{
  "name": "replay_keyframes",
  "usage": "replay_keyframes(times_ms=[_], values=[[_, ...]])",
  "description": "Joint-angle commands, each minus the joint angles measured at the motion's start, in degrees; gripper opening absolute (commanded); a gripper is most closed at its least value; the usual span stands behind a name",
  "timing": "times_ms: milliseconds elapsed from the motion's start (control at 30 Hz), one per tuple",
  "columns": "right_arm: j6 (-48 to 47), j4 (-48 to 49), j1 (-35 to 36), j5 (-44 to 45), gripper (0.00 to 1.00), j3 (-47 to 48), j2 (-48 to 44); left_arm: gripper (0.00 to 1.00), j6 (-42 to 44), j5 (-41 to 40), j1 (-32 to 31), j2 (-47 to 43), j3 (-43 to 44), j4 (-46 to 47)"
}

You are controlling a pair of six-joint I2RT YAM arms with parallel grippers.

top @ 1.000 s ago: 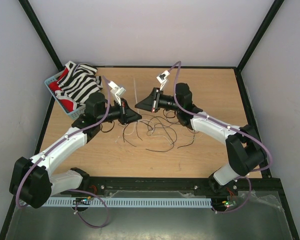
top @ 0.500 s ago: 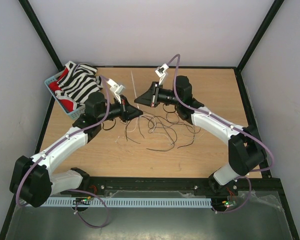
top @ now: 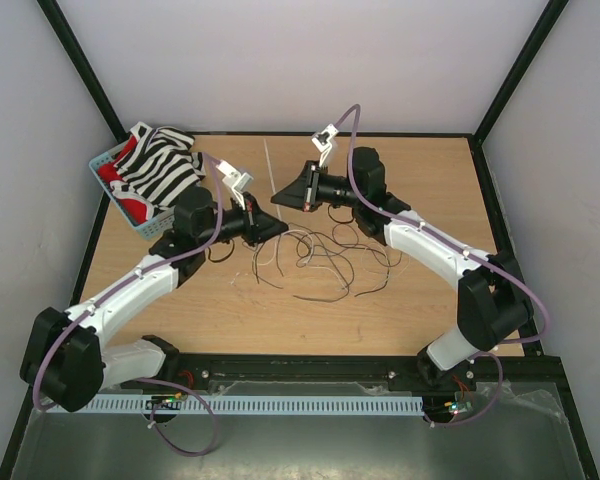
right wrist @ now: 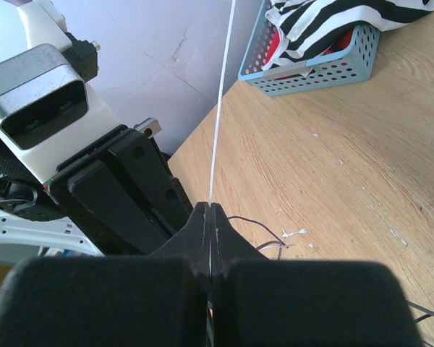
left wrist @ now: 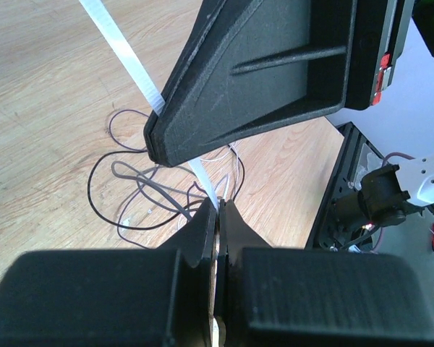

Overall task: Zip-tie the wires
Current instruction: Adjust the ribbon.

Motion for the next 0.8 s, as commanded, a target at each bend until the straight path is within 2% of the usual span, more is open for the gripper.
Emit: replay_keyframes(times_ms=[0,767], values=[[-0.82,4.14,-1.23,3.37,0.00,5.05,0.09,0.00,-0.75,3.54,-1.82,1.13,-2.21,-2.58],[-1.13,3.63,-1.94,2.08,0.00,5.84,-0.55,0.01,-2.79,0.55,-4.29,1.70,-7.88,0.32]])
